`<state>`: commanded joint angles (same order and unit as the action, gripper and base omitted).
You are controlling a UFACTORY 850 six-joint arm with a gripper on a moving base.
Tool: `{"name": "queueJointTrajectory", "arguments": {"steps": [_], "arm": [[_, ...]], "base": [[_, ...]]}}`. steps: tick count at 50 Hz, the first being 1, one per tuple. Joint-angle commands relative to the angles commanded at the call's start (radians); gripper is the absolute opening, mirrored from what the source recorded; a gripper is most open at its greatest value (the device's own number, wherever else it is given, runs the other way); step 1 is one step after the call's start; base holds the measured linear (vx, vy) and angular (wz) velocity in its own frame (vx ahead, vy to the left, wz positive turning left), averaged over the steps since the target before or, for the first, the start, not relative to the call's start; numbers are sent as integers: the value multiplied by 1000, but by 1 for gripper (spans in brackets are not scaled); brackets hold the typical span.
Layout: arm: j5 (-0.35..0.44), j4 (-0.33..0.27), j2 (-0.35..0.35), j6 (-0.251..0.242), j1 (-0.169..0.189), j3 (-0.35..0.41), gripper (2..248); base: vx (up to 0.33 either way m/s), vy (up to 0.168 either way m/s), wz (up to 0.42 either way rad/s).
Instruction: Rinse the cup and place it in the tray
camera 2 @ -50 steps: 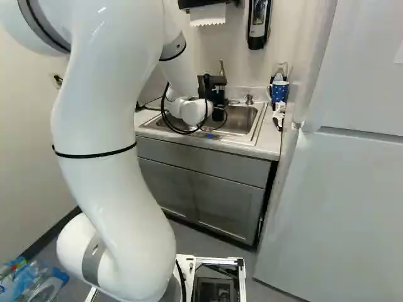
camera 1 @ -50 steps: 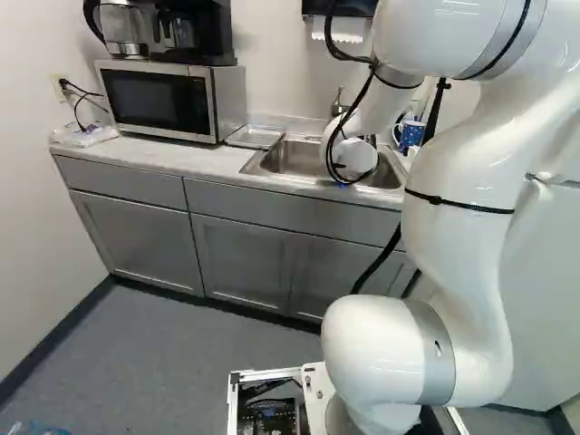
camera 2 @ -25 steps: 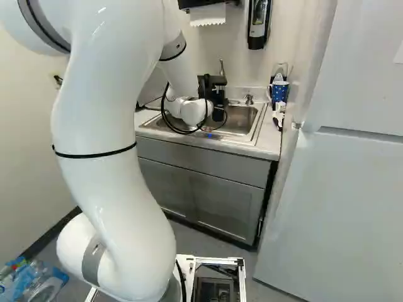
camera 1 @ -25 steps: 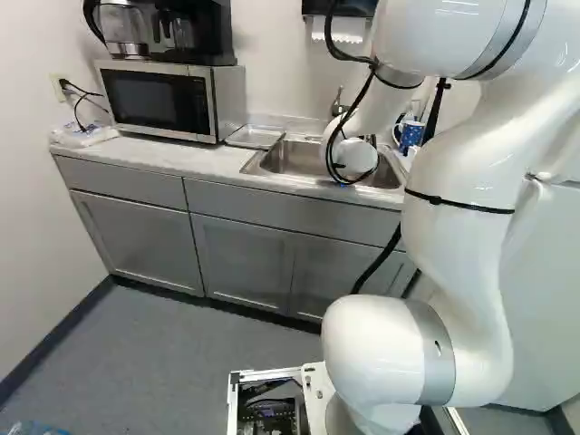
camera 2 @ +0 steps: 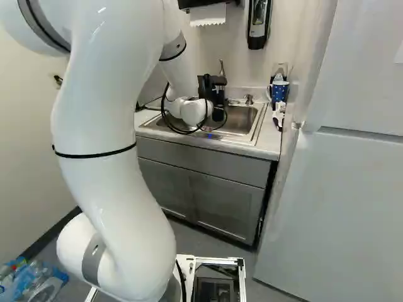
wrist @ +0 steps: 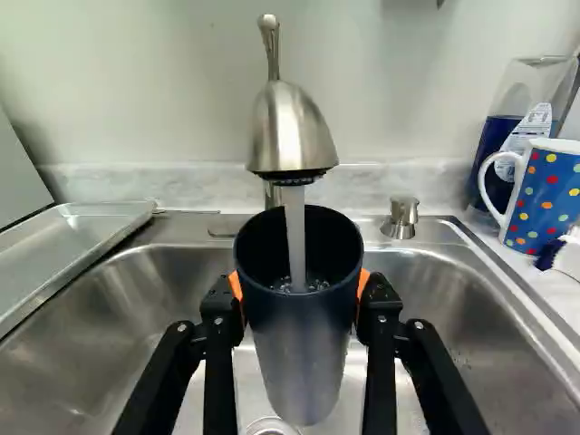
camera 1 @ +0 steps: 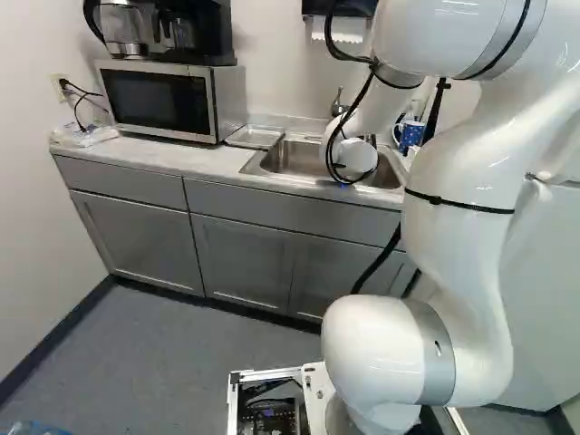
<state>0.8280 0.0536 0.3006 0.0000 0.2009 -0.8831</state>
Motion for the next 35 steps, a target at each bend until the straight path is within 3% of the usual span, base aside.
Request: {"name": "queueJointTrajectory", "arguments": {"steps": [35], "arm": [[0,0,0,0,0,0,125]], "base": [[0,0,0]]}}
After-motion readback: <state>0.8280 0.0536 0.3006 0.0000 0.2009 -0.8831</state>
